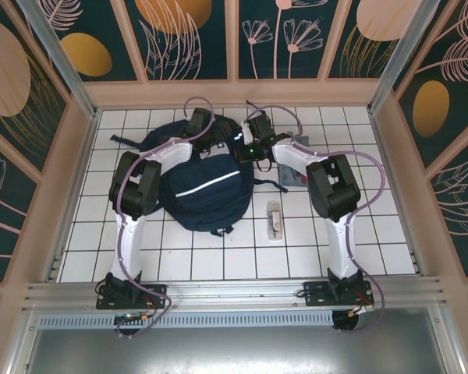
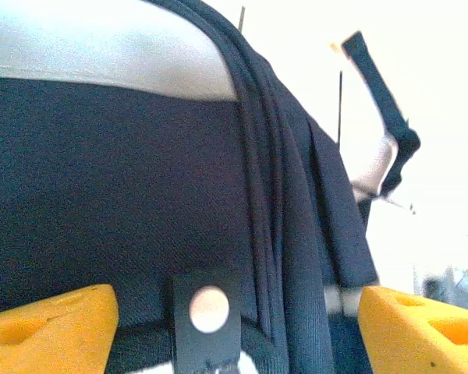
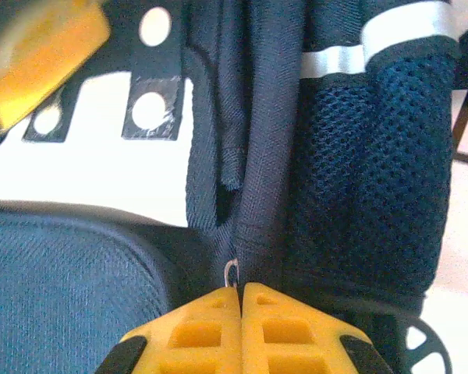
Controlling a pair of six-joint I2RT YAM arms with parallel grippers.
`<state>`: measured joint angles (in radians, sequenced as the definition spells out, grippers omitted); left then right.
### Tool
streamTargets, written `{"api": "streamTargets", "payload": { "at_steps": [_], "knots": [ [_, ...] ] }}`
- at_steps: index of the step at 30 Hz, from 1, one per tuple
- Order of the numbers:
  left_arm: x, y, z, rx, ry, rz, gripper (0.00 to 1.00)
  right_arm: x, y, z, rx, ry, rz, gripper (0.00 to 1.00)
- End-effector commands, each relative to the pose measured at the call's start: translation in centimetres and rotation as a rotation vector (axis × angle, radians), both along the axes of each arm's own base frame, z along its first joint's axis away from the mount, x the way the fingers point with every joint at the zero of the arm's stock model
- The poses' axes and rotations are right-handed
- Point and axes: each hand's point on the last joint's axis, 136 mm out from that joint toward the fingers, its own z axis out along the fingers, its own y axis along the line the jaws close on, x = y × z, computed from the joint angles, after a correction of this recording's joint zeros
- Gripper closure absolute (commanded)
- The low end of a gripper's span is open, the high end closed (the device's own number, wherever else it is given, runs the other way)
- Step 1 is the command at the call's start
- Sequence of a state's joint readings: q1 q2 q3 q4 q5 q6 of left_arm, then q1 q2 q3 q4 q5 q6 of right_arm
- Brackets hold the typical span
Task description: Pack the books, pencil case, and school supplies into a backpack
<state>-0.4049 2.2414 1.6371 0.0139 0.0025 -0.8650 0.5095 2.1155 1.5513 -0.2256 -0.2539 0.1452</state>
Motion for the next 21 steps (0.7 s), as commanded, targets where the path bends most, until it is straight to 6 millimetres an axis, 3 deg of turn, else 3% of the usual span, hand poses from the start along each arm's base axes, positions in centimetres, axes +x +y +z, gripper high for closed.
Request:
{"api": "streamTargets", "payload": {
  "at_steps": [1, 5, 9, 10, 14, 17, 21],
  "knots": [
    [-3.3, 5.4, -12.5, 0.025, 0.287, 0.226, 0.20, -3.6, -0.5, 2.6, 0.045, 0.053, -0.001, 1.00],
    [-3.7, 6.9, -12.6, -0.001, 0.272, 0.342, 0.21, -6.8, -1.6, 2.3, 0.069, 0.115, -0.026, 1.00],
    [-3.7, 7.2, -12.7, -0.004, 0.274, 0.365, 0.20, -9.4, -1.5, 1.7, 0.105, 0.166, -0.014, 1.00],
    [-3.7, 7.1, -12.8, -0.014, 0.274, 0.365, 0.20, -10.4, -0.7, 1.4, 0.107, 0.178, 0.012, 1.00],
    [-3.6, 6.8, -12.5, -0.016, 0.260, 0.337, 0.20, -11.1, -0.4, 0.2, 0.061, 0.181, 0.029, 1.00],
    [-2.6, 5.6, -10.4, 0.008, 0.215, 0.229, 0.17, -10.2, -1.5, -1.6, -0.065, 0.156, -0.009, 1.00],
    [-1.5, 4.0, -5.8, 0.112, 0.152, 0.047, 0.17, -9.9, -1.3, -2.9, -0.178, 0.130, 0.041, 0.95]
  ]
}}
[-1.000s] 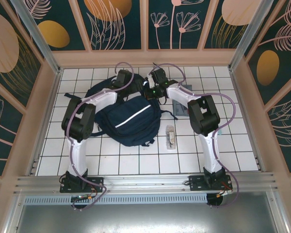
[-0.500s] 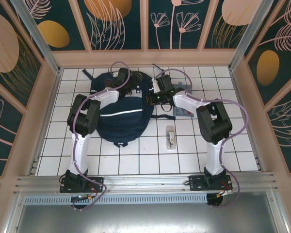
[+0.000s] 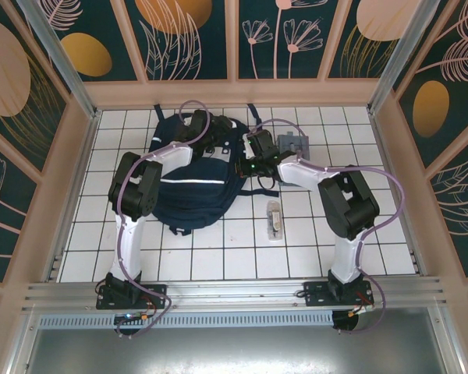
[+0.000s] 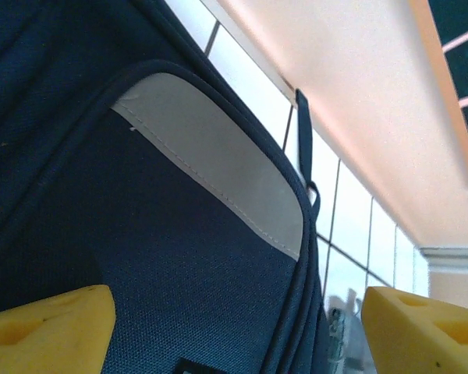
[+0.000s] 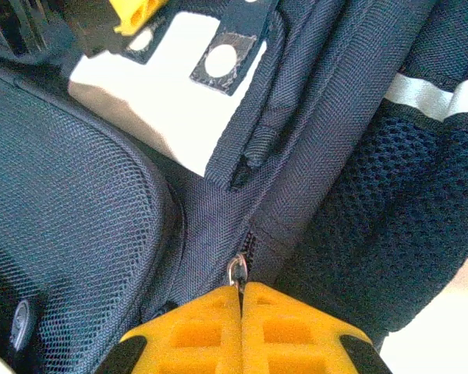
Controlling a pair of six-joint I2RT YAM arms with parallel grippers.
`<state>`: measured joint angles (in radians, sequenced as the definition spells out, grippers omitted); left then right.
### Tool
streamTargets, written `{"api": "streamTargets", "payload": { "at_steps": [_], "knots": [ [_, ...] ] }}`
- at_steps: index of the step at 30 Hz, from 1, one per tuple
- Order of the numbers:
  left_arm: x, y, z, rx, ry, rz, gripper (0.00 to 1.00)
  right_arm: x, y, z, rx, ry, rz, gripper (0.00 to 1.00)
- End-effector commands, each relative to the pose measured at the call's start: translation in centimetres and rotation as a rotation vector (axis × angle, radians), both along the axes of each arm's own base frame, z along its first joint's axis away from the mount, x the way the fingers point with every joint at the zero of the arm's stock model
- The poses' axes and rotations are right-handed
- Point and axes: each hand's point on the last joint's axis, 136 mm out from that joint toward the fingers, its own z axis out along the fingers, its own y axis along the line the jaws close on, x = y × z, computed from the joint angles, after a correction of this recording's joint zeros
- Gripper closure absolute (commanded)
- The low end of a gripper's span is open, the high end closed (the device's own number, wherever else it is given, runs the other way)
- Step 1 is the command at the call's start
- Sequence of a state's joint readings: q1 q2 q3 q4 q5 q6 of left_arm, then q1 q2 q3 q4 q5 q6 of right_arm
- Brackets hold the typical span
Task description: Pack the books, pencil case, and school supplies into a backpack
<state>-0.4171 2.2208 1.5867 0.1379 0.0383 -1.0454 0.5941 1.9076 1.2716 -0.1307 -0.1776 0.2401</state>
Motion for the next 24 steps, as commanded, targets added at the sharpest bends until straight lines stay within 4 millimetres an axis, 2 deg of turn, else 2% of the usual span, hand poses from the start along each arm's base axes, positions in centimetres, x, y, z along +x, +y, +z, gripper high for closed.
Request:
{"api": "streamTargets", "payload": {
  "at_steps": [1, 5, 8, 12, 14, 15, 16, 20, 22, 24],
  "knots": [
    [-1.7, 5.3, -6.2, 0.340, 0.163, -0.071, 0.17, -3.6, -1.0, -3.9, -0.193, 0.136, 0.093, 0.94],
    [-3.1, 4.4, -3.1, 0.467, 0.122, -0.175, 0.16, -3.3, -0.1, -3.3, -0.228, 0.117, 0.140, 0.87],
    [-3.9, 3.4, -3.0, 0.478, 0.138, -0.235, 0.16, -3.0, 0.2, -2.8, -0.287, 0.074, 0.167, 0.83],
    [-4.3, 2.7, -7.1, 0.483, 0.239, -0.291, 0.18, -3.5, 0.2, -3.2, -0.363, 0.033, 0.213, 0.80],
    [-4.4, 2.6, -8.9, 0.488, 0.274, -0.303, 0.19, -3.6, 0.0, -3.5, -0.369, 0.036, 0.217, 0.83],
    [-4.5, 2.7, -9.8, 0.493, 0.287, -0.305, 0.20, -3.6, -0.1, -3.7, -0.368, 0.038, 0.213, 0.89],
    [-4.6, 2.8, -10.8, 0.500, 0.305, -0.308, 0.23, -3.5, -0.1, -3.7, -0.366, 0.037, 0.208, 1.00],
    [-4.9, 2.8, -12.8, 0.513, 0.341, -0.324, 0.36, -3.1, -0.2, -2.7, -0.340, 0.008, 0.191, 1.00],
    [-5.0, 2.8, -13.3, 0.513, 0.347, -0.325, 0.45, -2.8, -0.3, -1.8, -0.323, -0.005, 0.185, 1.00],
    [-4.9, 2.8, -13.5, 0.499, 0.348, -0.315, 0.49, -3.0, -0.1, -1.1, -0.293, -0.002, 0.194, 1.00]
  ]
}}
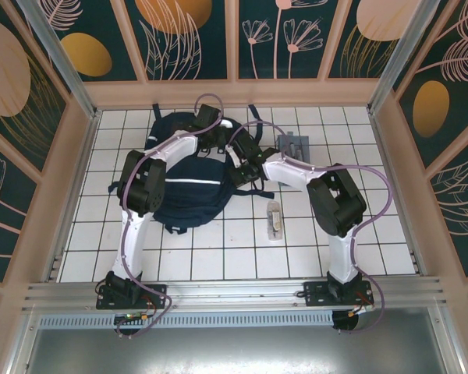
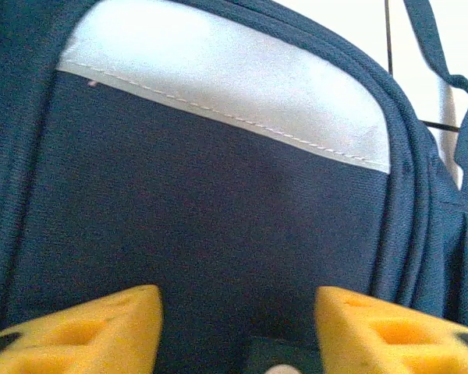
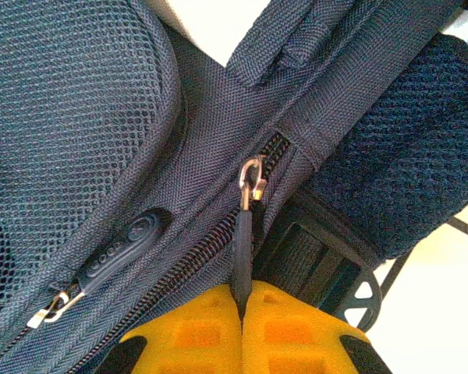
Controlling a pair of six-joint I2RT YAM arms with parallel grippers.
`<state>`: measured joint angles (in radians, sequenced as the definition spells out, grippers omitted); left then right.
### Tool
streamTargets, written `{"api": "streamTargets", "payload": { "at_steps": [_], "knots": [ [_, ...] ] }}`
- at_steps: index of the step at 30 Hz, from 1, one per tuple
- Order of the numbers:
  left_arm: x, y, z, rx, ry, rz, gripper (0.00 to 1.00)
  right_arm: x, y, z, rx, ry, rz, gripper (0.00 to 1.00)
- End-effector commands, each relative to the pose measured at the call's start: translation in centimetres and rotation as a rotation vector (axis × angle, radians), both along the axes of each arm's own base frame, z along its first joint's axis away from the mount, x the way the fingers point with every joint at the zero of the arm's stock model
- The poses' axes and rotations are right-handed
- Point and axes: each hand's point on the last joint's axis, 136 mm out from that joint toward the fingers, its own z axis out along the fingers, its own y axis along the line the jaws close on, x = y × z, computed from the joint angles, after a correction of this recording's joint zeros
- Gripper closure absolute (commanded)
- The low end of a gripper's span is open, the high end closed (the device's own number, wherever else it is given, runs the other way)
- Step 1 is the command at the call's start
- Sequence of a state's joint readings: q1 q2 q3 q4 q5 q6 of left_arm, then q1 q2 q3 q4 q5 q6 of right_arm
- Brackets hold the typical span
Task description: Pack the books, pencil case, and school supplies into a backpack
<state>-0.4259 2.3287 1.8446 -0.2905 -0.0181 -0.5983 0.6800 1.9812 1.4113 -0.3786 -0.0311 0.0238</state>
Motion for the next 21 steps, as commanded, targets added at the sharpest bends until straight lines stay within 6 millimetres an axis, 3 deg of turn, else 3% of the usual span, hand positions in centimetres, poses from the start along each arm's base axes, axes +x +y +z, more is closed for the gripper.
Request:
{"api": "streamTargets", "payload": {
  "at_steps": [1, 7, 17, 21],
  "knots": [
    [-3.8, 1.9, -10.2, 0.066, 0.248, 0.008, 0.49, -1.3, -0.7, 1.3, 0.019, 0.027, 0.030, 1.00],
    [-2.5, 2.0, -10.4, -0.013, 0.237, 0.088, 0.50, -5.9, 1.3, 2.3, 0.175, 0.166, 0.130, 1.00],
    [-1.0, 2.2, -10.1, -0.083, 0.220, 0.146, 0.50, -12.0, 2.8, 0.5, 0.187, 0.285, 0.182, 1.00],
    [-0.1, 2.4, -9.8, -0.099, 0.208, 0.166, 0.50, -16.6, 4.3, 0.3, 0.187, 0.365, 0.268, 1.00]
  ]
}}
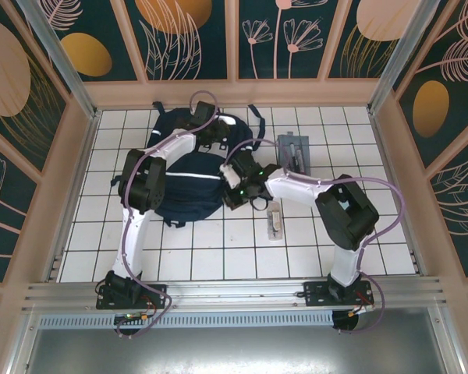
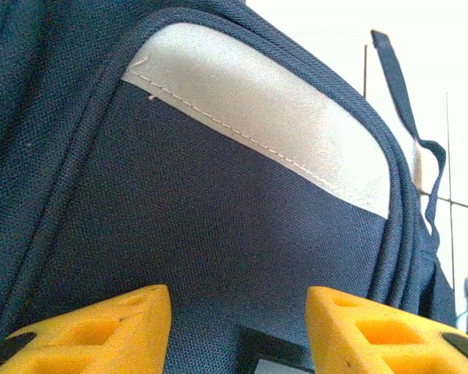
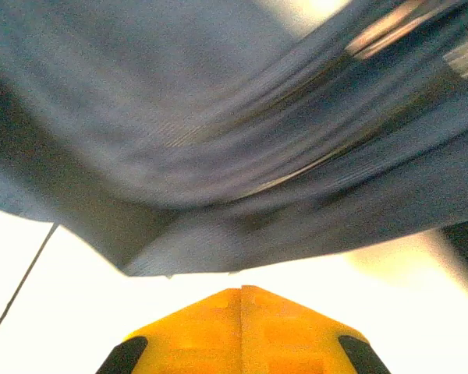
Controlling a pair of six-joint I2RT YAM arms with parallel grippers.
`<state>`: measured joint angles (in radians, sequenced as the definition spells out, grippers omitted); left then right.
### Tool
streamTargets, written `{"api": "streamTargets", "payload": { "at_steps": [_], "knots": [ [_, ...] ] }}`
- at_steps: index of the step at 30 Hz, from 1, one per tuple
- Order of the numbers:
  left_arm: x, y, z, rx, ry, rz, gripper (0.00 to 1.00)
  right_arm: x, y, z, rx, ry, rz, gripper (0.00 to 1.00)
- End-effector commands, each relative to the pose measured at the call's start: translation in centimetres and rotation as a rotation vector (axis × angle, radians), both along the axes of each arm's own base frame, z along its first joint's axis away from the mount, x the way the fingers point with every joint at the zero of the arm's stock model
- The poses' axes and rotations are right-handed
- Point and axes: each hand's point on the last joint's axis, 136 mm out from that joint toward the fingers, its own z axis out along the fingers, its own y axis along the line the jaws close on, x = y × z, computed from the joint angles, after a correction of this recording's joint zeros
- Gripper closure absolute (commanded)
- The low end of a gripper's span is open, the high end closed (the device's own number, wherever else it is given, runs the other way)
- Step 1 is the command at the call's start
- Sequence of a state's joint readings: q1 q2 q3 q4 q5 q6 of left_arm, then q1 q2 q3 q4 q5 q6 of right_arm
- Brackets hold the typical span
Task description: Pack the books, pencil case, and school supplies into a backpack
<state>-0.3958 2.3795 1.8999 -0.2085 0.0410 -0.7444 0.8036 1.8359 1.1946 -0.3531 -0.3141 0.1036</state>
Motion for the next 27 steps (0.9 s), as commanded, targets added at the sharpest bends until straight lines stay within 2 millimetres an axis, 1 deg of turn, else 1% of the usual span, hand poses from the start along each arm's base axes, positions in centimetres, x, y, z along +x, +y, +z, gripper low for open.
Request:
{"api": "streamTargets", "payload": {
  "at_steps": [1, 3, 4, 6, 8, 10, 12, 13, 15, 16, 17, 19, 21, 23, 25, 27],
  "knots": [
    [-2.5, 2.7, -10.4, 0.049, 0.234, 0.055, 0.50, -6.3, 0.8, 0.6, 0.019, 0.141, 0.101, 1.00],
    [-2.0, 3.0, -10.3, 0.042, 0.231, 0.066, 0.50, -7.8, 0.7, 0.2, 0.021, 0.170, 0.103, 1.00],
    [-1.8, 3.2, -10.2, 0.038, 0.230, 0.068, 0.50, -7.7, -0.1, -0.4, -0.005, 0.165, 0.070, 1.00],
    [-1.7, 3.4, -9.9, 0.035, 0.228, 0.069, 0.50, -6.8, -1.8, -1.4, -0.043, 0.163, 0.000, 1.00],
    [-1.7, 3.3, -9.0, 0.035, 0.212, 0.058, 0.50, -5.7, -2.4, -1.0, -0.006, 0.165, -0.050, 1.00],
    [-1.7, 3.2, -7.7, 0.023, 0.193, 0.044, 0.48, -3.9, -2.7, 0.5, 0.031, 0.115, -0.098, 1.00],
    [-1.6, 2.8, -5.6, -0.001, 0.160, 0.026, 0.42, -1.3, -3.5, 2.4, 0.051, 0.047, -0.164, 1.00],
    [-1.6, 2.6, -4.6, -0.012, 0.143, 0.018, 0.39, -0.1, -4.1, 3.2, 0.055, 0.021, -0.196, 0.95],
    [-1.5, 2.2, -1.6, -0.043, 0.094, -0.005, 0.35, 2.6, -5.3, 4.8, 0.071, -0.025, -0.271, 0.82],
    [-1.4, 2.1, -0.3, -0.051, 0.072, -0.010, 0.33, 3.7, -5.8, 5.4, 0.077, -0.045, -0.298, 0.79],
    [-1.4, 2.1, 1.5, -0.058, 0.041, -0.018, 0.32, 4.9, -6.3, 6.0, 0.079, -0.066, -0.325, 0.78],
    [-1.7, 2.2, 4.2, -0.049, -0.006, -0.036, 0.32, 7.1, -6.9, 7.1, 0.082, -0.107, -0.373, 0.76],
    [-2.2, 3.1, 6.4, -0.008, -0.051, -0.036, 0.32, 9.1, -6.9, 7.9, 0.082, -0.139, -0.406, 0.74],
    [-3.1, 4.1, 8.0, 0.037, -0.083, -0.033, 0.30, 10.7, -6.4, 8.3, 0.083, -0.161, -0.433, 0.73],
    [-4.2, 4.6, 9.2, 0.056, -0.100, -0.045, 0.28, 12.0, -5.2, 8.6, 0.111, -0.170, -0.428, 0.73],
    [-5.8, 4.9, 9.5, 0.051, -0.094, -0.064, 0.28, 13.2, -4.2, 8.4, 0.125, -0.179, -0.424, 0.73]
  ]
}}
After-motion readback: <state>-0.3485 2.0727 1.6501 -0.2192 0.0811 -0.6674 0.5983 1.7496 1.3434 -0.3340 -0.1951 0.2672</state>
